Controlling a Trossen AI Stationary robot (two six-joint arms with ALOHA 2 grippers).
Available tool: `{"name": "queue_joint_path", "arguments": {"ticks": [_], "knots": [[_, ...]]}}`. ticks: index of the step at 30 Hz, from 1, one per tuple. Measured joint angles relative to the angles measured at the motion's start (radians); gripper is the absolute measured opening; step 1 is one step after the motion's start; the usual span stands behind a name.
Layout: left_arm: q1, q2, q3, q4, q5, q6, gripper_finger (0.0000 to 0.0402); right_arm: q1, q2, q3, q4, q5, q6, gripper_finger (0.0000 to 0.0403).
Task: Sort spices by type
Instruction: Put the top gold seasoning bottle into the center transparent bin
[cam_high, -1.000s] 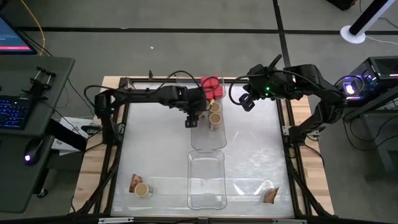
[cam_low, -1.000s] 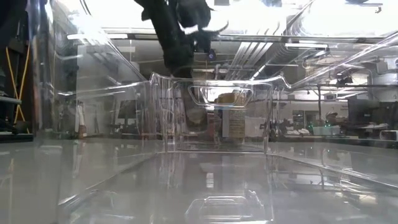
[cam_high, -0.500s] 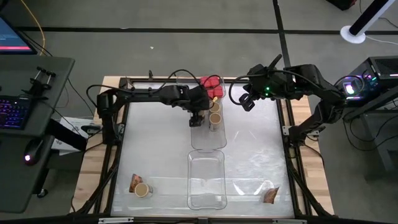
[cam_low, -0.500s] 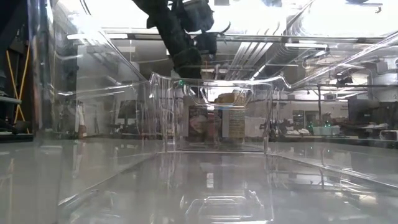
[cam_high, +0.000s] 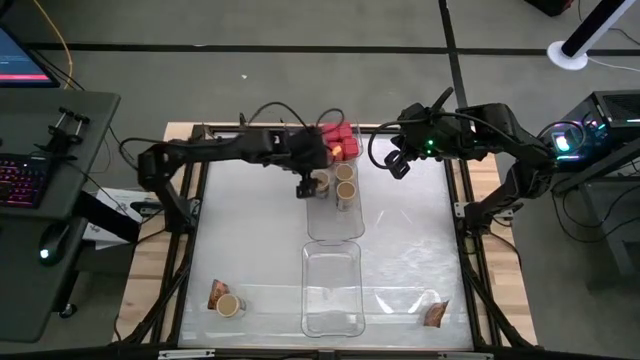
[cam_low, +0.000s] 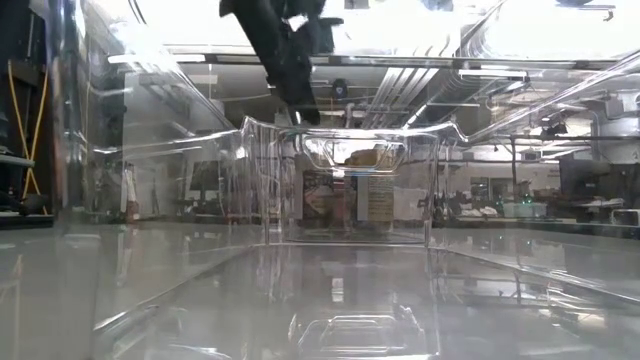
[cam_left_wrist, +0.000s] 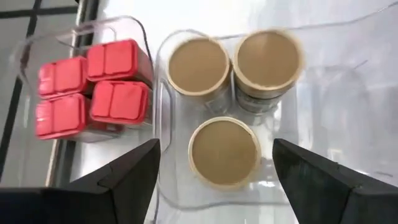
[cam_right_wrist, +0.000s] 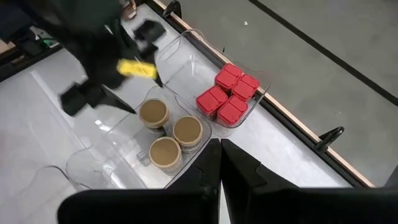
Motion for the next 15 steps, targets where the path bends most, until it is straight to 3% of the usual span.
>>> {"name": "queue_joint_path", "arguments": {"ticks": [3, 5, 8, 12, 15], "knots": [[0.011, -0.05, 0.0, -0.018, 0.021, -0.016, 0.0283, 0.0, 0.0, 0.0, 0.0, 0.002, 0.0, 0.0], [0.021, -0.072, -0.008, -0.02, 0.034, -0.019, 0.0252, 0.0, 0.0, 0.0, 0.0, 0.003, 0.0, 0.0], [0.028, -0.084, -0.041, -0.018, 0.035, -0.018, 0.017, 0.0, 0.0, 0.0, 0.003, 0.003, 0.0, 0.0], [0.027, -0.083, -0.118, -0.009, 0.073, -0.033, 0.0027, 0.0, 0.0, 0.0, 0.004, 0.002, 0.011, 0.0], [0.025, -0.082, -0.187, 0.017, 0.09, -0.066, 0.0015, 0.0, 0.0, 0.0, 0.004, 0.002, 0.011, 0.0]]}}
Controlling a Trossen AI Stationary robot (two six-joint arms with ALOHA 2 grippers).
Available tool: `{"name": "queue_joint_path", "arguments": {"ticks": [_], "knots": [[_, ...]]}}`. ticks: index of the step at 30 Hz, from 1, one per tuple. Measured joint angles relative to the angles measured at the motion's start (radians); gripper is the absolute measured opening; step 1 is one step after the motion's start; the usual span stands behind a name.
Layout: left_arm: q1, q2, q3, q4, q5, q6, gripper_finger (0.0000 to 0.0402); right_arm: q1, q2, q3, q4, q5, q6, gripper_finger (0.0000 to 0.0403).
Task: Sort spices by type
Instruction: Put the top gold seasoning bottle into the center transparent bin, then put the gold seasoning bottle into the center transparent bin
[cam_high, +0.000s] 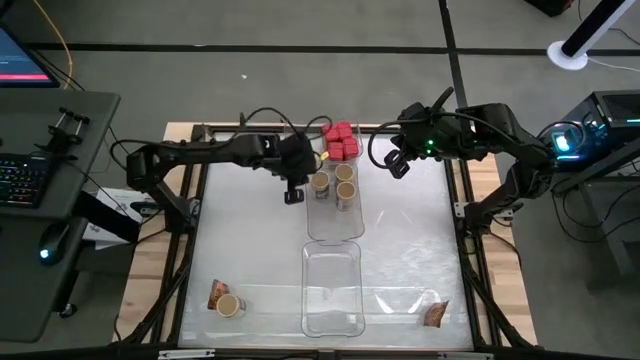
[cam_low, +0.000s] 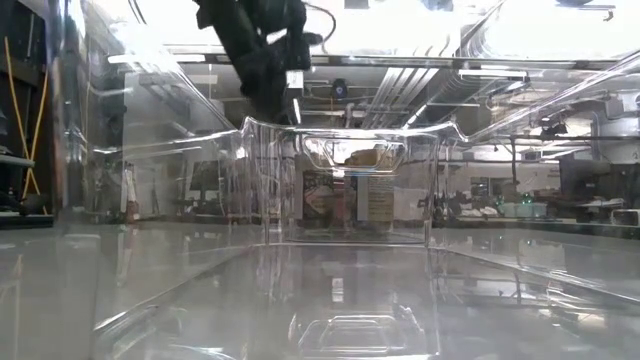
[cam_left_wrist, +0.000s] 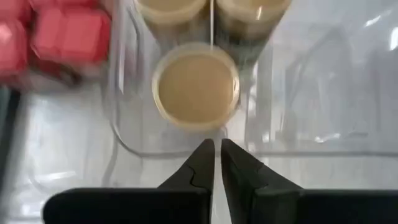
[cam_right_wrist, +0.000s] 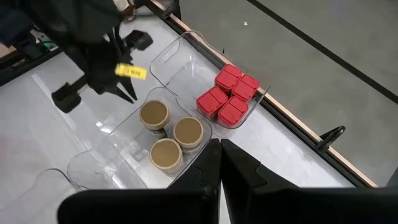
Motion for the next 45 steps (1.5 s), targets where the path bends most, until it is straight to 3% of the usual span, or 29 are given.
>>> {"name": "queue_joint_path", "arguments": {"ticks": [5, 29, 32, 36, 40, 45], "knots": [[-0.001, 0.0, -0.059, 0.09, -0.008, -0.032, 0.0002, 0.0, 0.0, 0.0, 0.0, 0.0, 0.0, 0.0], [0.002, 0.087, -0.06, 0.179, -0.012, -0.032, 0.0, 0.0, 0.0, 0.0, 0.012, 0.0, 0.012, 0.0], [0.002, 0.073, -0.06, 0.143, -0.072, -0.013, 0.0, 0.0, 0.0, 0.0, 0.012, 0.0, 0.012, 0.0], [0.002, 0.011, -0.031, 0.035, -0.133, -0.002, 0.0, 0.0, 0.0, 0.0, 0.011, 0.0, 0.011, 0.0], [-0.017, -0.113, -0.043, -0.12, -0.049, -0.073, 0.0, 0.0, 0.0, 0.0, 0.011, 0.003, 0.008, 0.0], [-0.14, -0.376, -0.234, -0.131, 0.033, -0.201, 0.0, 0.0, 0.0, 0.0, 0.012, 0.004, -0.015, 0.0]]}}
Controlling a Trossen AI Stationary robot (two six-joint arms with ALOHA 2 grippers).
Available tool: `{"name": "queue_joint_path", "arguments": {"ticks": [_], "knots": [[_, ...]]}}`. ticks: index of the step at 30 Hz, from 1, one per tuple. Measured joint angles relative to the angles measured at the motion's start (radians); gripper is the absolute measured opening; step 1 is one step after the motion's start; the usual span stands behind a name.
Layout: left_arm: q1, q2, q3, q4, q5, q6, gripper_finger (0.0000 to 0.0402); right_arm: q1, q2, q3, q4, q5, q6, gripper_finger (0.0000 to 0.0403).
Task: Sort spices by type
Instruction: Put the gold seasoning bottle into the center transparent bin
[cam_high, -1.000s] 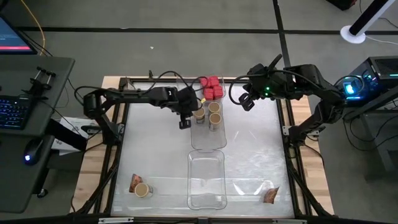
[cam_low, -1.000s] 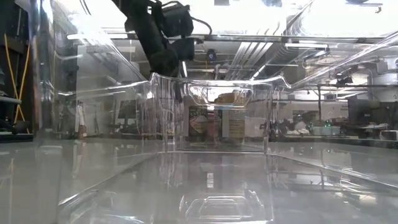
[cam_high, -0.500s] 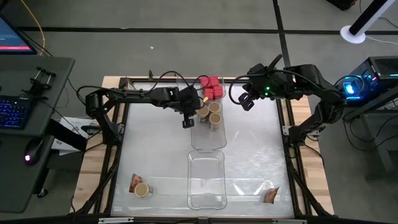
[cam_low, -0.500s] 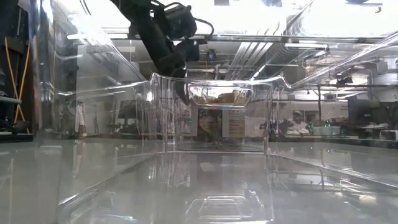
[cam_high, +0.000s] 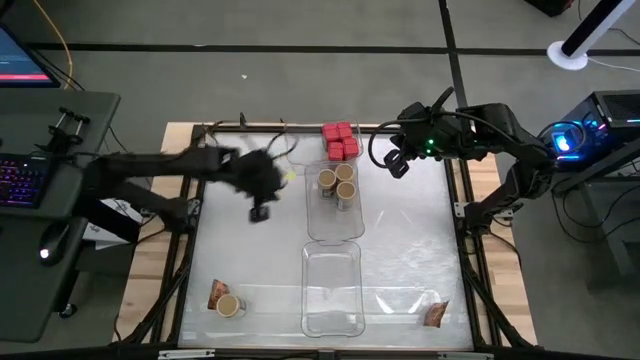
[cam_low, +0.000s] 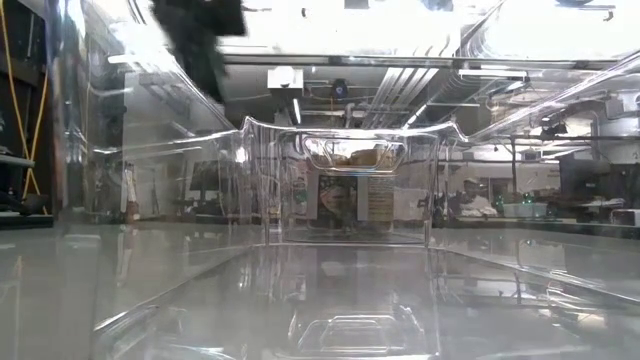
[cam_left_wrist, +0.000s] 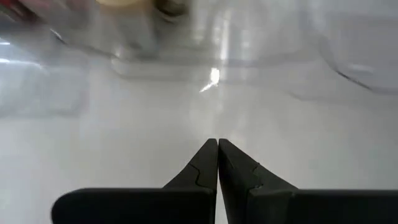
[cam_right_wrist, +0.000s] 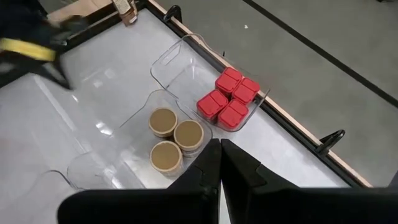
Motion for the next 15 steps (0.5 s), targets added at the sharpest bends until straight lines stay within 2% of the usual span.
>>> {"name": "queue_joint_path", "arguments": {"ticks": [4, 7, 9, 11, 15], "knots": [[-0.2, -0.224, -0.186, 0.001, -0.007, -0.251, 0.0, 0.0, 0.0, 0.0, 0.0, -0.003, -0.051, 0.0], [-0.383, -0.321, -0.227, -0.017, -0.01, -0.487, 0.0, 0.0, 0.0, 0.0, 0.001, -0.013, -0.084, 0.0], [-0.502, -0.335, -0.214, -0.014, -0.011, -0.609, 0.0, 0.0, 0.0, 0.0, 0.012, -0.03, -0.106, 0.0], [-0.616, -0.314, -0.179, -0.019, -0.012, -0.665, 0.0, 0.0, 0.0, 0.0, 0.033, -0.076, -0.118, 0.0], [-0.805, -0.213, -0.1, -0.091, -0.011, -0.685, 0.0, 0.011, 0.007, 0.0, 0.13, -0.259, -0.098, 0.0]]}}
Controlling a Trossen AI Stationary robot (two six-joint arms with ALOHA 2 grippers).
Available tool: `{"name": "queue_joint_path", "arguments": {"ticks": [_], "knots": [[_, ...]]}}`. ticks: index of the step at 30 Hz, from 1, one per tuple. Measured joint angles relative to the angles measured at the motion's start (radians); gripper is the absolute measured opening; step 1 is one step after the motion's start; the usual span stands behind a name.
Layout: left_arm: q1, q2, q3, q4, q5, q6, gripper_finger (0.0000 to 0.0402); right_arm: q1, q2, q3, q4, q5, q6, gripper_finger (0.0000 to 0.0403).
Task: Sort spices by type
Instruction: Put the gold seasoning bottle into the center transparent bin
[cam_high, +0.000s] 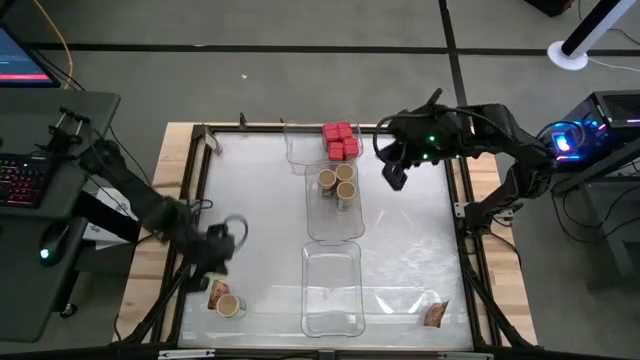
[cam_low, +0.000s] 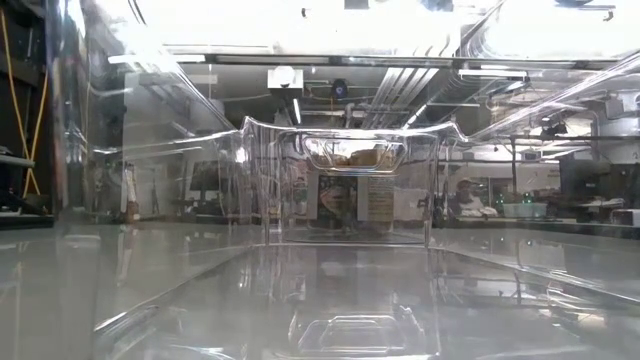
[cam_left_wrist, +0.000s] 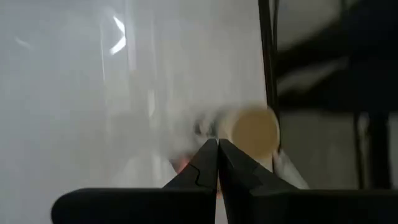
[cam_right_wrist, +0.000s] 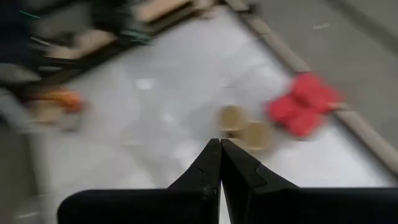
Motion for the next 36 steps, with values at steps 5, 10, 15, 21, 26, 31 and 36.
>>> {"name": "queue_joint_path", "arguments": {"ticks": [5, 10, 15, 21, 26, 31, 36], "knots": [[-0.153, 0.082, 0.025, 0.057, -0.006, 0.027, 0.0, 0.099, 0.045, 0.0, 0.049, -0.09, 0.144, 0.0], [-0.227, 0.119, 0.023, 0.108, -0.108, 0.083, 0.0, 0.212, 0.137, 0.0, 0.049, -0.08, 0.292, 0.0], [-0.256, 0.165, -0.019, 0.257, -0.067, 0.185, 0.0, 0.284, 0.23, 0.0, 0.049, -0.076, 0.367, 0.0], [-0.249, 0.253, -0.019, 0.263, -0.053, 0.265, 0.0, 0.329, 0.27, 0.0, 0.071, -0.041, 0.42, 0.0], [-0.23, 0.32, -0.015, 0.264, -0.049, 0.299, 0.0, 0.347, 0.27, 0.0, 0.077, -0.02, 0.456, 0.0], [-0.185, 0.338, -0.012, 0.205, -0.088, 0.307, 0.0, 0.363, 0.27, 0.0, 0.078, 0.001, 0.473, 0.0], [-0.097, 0.326, -0.01, 0.047, -0.256, 0.313, 0.0, 0.367, 0.27, 0.0, 0.077, 0.023, 0.477, 0.0]]}}
